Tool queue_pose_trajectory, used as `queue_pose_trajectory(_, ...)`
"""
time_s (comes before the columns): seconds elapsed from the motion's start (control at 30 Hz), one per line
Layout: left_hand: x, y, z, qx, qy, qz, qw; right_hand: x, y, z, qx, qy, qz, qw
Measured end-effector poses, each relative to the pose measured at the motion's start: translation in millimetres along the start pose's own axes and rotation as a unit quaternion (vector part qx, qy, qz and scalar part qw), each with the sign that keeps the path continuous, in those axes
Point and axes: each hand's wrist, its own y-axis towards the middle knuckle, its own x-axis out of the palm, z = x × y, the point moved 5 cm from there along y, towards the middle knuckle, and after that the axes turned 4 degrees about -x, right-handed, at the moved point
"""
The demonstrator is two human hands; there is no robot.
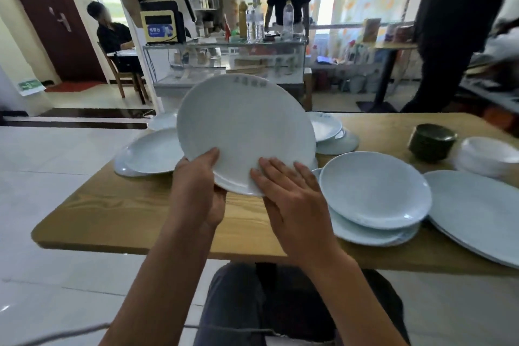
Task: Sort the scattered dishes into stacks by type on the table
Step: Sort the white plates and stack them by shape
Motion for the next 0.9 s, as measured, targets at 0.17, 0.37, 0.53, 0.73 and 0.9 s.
queue_pose_trajectory(0.17,62,-5,-29,-0.055,0.029,-0.099,0.993,-51,-18,39,-0.002,-0.050,0.018,0.999)
queue_pose_trajectory(0.37,131,-28,-69,-0.032,0.154,-0.247,0.956,-105,-51,82,0.060,-0.115,0.030,0.991)
queue_pose_trajectory(0.53,161,-47,-109,0.007,0.220,-0.348,0.912,-151,-80,103,0.098,-0.162,0.039,0.981)
queue_pose_trajectory(0.73,171,-61,-150,0.121,0.445,-0.382,0.801,-184,-132,136,0.161,-0.226,-0.007,0.961)
queue_pose_trajectory(0.9,181,-77,-164,0.218,0.568,-0.403,0.684,-203,-159,147,0.213,-0.252,-0.023,0.944)
